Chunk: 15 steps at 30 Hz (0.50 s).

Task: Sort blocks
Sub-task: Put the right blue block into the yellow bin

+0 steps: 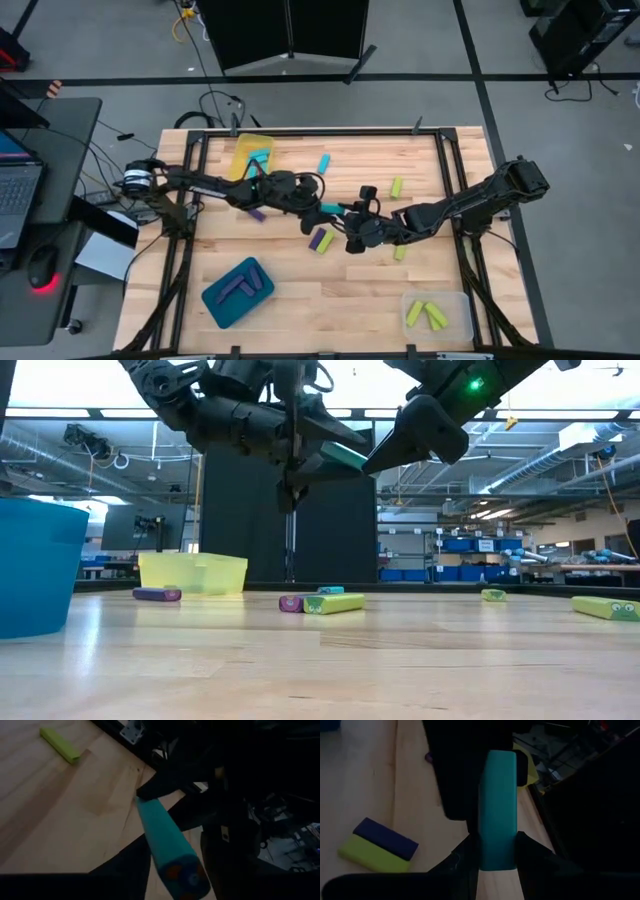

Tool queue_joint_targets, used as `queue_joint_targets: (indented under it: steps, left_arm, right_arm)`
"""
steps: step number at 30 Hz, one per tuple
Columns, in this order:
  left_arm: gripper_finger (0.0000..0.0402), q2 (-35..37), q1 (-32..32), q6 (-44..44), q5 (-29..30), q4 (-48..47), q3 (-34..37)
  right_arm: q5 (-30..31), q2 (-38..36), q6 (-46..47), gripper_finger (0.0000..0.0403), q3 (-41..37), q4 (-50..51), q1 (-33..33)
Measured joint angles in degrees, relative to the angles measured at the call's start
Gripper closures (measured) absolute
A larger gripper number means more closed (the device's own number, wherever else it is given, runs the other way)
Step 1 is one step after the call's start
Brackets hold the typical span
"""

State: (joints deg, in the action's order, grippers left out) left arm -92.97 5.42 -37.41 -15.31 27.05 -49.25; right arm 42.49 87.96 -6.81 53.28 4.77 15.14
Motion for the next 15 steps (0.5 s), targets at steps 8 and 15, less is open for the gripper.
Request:
queue_joint_targets:
  steps: [8,15]
  left_arm:
    - [0.0253,0.00,1.53,-0.33,-0.81,-0.54,-0.02]
    - [0.0254,0.00,1.78,-0.35,-1.22,-0.18,-0.02]
  right_arm:
    - [-0.47,0.00,-0.46,0.0296,0.00,0.60,0.00]
    - [-1.10,0.00,-0.44,0.0296,0.00,0.86,0.00]
